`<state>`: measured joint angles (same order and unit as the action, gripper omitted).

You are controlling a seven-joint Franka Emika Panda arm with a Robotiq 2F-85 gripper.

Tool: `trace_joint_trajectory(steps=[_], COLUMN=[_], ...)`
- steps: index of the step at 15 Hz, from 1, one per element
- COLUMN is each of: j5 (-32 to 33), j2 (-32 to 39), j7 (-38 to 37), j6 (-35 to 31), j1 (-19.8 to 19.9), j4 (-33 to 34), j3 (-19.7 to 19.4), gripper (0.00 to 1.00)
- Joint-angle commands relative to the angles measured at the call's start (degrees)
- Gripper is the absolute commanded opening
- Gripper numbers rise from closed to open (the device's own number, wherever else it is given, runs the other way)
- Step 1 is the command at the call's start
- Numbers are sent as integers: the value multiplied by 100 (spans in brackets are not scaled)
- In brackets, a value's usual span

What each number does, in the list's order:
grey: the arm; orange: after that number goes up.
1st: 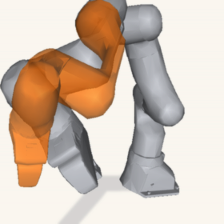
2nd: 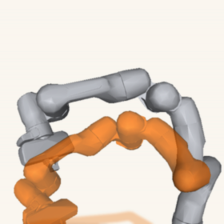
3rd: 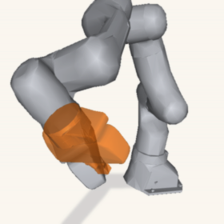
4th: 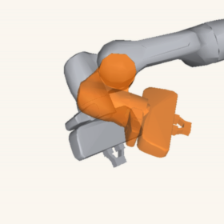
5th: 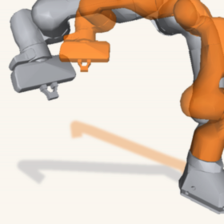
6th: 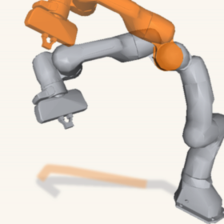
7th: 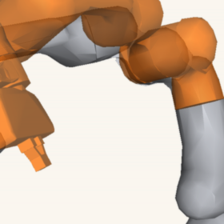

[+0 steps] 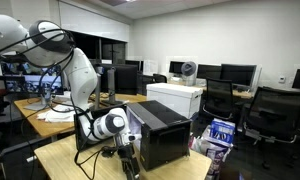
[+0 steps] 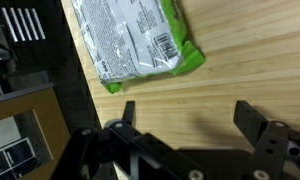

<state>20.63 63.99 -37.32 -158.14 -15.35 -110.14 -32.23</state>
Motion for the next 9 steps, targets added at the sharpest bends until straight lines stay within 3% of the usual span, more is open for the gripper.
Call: trace_joint_trajectory(steps=[1,6,9], j5=[-222,-271,-246], j2=[273,515,519], j7=[252,266,515], j6=[186,654,1044], j1=[41,137,391], j4=[333,725,914], j3=[-67,-18,151], gripper=[100,100,100])
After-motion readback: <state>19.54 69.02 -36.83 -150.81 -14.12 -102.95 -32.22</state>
